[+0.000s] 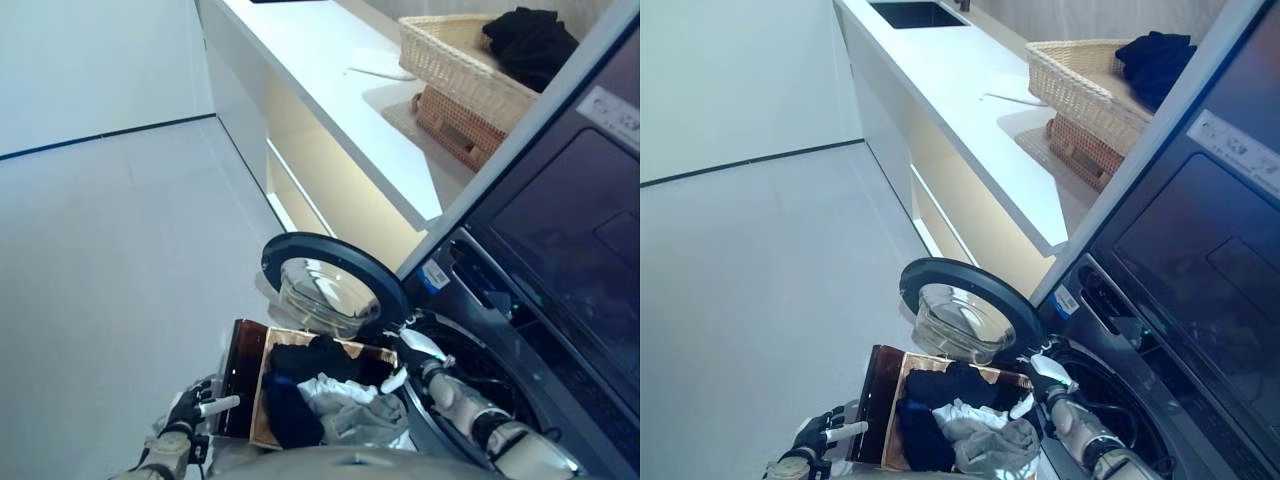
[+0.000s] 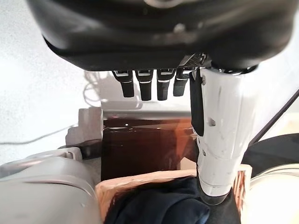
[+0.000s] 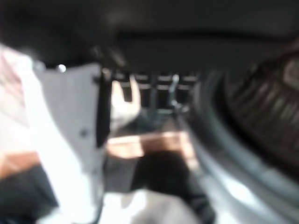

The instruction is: Pick up the clothes and place them into the washing machine

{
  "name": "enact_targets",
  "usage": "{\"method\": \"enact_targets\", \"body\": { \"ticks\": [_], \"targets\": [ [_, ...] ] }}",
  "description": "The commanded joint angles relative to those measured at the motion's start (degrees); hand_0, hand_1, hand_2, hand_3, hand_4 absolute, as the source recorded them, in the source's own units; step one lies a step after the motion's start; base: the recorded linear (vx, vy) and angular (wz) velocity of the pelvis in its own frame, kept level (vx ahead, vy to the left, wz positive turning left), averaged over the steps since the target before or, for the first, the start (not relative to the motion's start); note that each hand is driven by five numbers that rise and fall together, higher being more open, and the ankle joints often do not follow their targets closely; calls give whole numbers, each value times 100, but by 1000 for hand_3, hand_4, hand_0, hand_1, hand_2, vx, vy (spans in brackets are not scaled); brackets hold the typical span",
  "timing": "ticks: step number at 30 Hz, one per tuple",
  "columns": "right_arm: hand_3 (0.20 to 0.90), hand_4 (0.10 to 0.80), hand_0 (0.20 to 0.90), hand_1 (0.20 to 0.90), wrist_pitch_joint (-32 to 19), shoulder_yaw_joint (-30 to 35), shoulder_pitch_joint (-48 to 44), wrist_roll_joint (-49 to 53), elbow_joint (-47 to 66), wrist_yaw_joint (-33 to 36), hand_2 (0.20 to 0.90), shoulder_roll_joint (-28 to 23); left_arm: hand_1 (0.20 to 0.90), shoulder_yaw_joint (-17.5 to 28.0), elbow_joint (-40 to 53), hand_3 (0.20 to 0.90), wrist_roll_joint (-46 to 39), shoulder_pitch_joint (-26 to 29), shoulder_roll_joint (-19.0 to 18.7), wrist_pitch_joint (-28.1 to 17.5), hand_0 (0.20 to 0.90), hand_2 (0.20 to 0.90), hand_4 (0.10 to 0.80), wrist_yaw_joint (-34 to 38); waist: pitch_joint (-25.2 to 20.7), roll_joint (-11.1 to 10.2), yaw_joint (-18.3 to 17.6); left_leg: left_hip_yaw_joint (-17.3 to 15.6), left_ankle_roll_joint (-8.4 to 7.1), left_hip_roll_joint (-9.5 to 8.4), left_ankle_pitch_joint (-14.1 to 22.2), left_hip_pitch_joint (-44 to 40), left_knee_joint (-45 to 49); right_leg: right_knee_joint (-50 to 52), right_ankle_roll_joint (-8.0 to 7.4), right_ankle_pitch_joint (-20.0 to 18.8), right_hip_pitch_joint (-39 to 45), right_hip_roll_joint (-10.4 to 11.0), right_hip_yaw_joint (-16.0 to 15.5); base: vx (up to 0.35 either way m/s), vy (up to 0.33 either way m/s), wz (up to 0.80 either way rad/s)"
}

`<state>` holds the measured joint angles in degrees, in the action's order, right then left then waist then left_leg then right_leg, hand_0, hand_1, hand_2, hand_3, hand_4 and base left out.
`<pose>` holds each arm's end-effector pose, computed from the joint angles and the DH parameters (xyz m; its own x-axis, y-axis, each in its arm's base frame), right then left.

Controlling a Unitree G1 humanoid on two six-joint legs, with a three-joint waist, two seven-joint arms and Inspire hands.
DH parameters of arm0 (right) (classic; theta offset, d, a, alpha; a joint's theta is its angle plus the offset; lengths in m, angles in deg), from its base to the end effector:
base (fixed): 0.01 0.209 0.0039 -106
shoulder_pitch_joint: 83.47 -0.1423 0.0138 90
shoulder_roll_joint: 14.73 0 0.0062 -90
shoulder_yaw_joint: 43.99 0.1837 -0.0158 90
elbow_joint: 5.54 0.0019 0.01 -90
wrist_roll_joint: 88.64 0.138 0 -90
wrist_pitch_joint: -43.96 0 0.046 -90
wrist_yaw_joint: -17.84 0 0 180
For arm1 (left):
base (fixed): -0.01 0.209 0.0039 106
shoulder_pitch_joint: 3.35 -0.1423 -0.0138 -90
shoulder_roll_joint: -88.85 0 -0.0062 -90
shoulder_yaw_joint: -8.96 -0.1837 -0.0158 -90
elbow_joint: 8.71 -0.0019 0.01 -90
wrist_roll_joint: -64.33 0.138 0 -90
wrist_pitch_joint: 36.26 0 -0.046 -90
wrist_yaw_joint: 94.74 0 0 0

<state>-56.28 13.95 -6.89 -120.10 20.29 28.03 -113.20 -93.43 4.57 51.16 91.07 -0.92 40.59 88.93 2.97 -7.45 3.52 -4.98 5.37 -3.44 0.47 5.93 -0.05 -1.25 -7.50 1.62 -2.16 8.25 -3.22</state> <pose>0.1644 -0.2367 -0.0754 0.7437 -0.0117 -0.6684 -0.6378 0.2869 -0.7147 0.0902 0.2353 -0.1082 0.5068 0.2536 -0.8239 -0.0356 0.9611 0.2739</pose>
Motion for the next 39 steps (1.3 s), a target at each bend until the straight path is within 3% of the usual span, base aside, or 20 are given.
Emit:
{"method": "enact_targets", "body": {
  "ticks": [1,8,15,23,39],
  "targets": [
    [900,800,900,900,-110,-204,-604,-310,354,284,900,-572,900,-26,136,900,56,443,-22,-296,900,900,800,37,97,216,-85,345,-371,-19,254,535,607,206,212,-147,-81,-307,-131,-126,-62,8],
    [900,800,900,900,-223,-444,-411,-646,807,349,900,-671,900,-188,180,900,10,545,39,-366,900,900,800,105,281,299,-193,398,-392,20,124,710,557,266,251,-157,-339,-337,-158,-76,-29,3],
    [900,800,900,900,-265,-675,-237,-918,996,617,900,-339,900,-344,243,900,-86,653,143,-460,900,900,800,279,378,359,-268,457,-399,43,48,843,520,371,262,-172,-582,-348,-191,-29,-6,1],
    [900,800,900,900,-191,-1242,-576,-1471,740,805,900,-178,900,-409,162,900,-296,897,164,-524,900,900,800,380,591,343,-273,493,-438,75,-93,1151,518,419,302,-247,-911,-374,-219,-61,-5,4],
    [900,800,900,900,-86,-1655,-665,-1693,776,857,900,230,900,-453,115,900,-490,1158,153,-546,900,900,800,551,825,222,-337,521,-511,202,-373,1613,343,371,351,-470,-1464,-489,-229,-43,-16,-1]
  ]
}}
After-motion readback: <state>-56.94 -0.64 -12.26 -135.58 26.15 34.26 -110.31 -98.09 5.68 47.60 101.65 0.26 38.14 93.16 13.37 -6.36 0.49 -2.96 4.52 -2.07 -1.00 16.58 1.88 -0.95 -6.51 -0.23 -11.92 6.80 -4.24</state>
